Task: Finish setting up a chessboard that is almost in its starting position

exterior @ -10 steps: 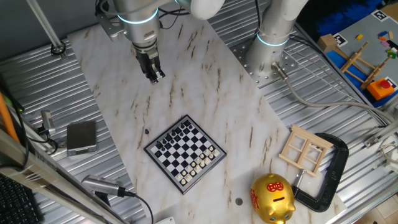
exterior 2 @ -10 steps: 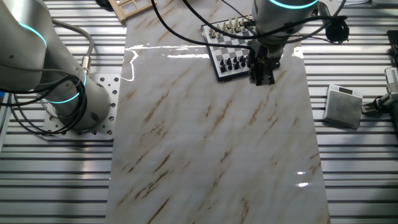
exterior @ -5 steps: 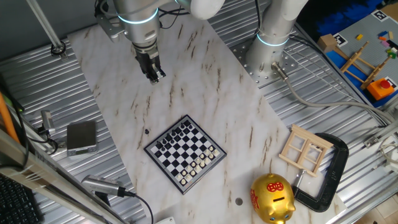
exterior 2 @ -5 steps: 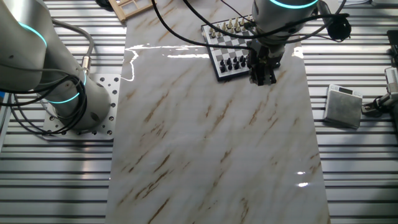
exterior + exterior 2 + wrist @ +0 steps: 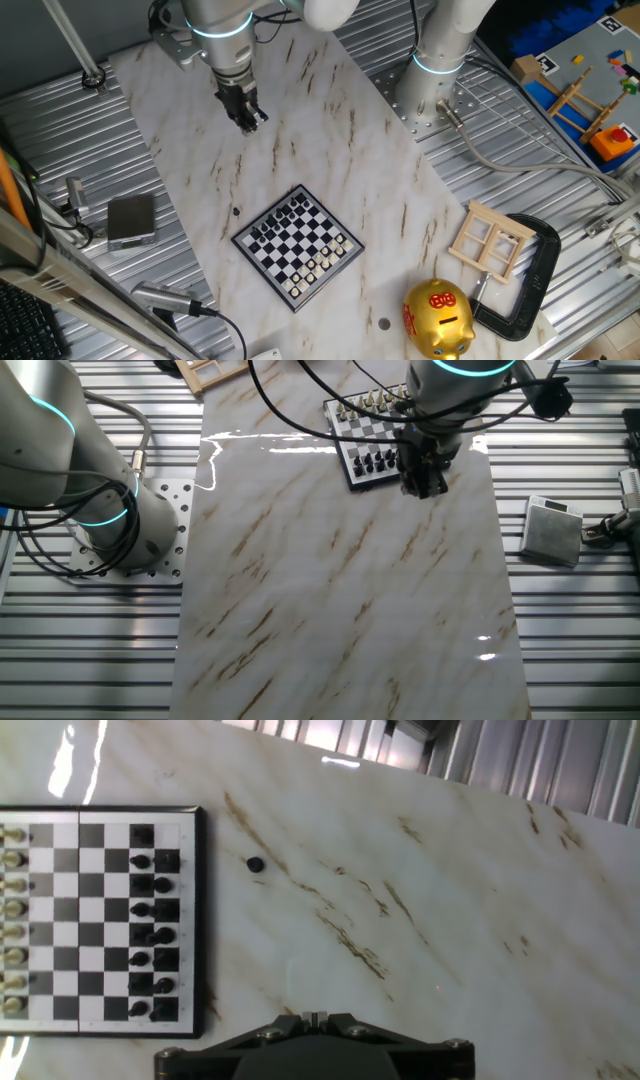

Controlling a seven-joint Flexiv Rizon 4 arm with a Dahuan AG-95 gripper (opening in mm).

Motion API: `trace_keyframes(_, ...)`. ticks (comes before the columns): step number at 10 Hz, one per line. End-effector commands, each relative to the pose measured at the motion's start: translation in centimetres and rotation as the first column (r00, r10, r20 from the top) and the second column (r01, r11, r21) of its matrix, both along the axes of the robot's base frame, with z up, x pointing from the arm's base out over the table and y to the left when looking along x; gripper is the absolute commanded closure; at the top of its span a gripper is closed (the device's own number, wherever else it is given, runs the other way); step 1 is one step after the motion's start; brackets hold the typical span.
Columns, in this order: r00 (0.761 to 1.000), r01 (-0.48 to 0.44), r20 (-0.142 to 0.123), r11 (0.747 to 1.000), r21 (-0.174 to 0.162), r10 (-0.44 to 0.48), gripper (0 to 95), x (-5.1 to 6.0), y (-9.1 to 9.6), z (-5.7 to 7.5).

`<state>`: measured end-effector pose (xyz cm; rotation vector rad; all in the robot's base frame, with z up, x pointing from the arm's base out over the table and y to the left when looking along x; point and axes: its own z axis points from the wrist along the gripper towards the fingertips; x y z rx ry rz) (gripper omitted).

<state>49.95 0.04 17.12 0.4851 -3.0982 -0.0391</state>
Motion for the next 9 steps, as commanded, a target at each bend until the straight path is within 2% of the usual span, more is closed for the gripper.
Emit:
trace_keyframes(1,0.998,-0.057,-0.009,0.998,0.003,0.057,95.0,0.01,0.03,0.02)
trace_keyframes(9,0.998,-0.061,-0.021,0.998,0.008,0.061,95.0,0.17,0.16,-0.06)
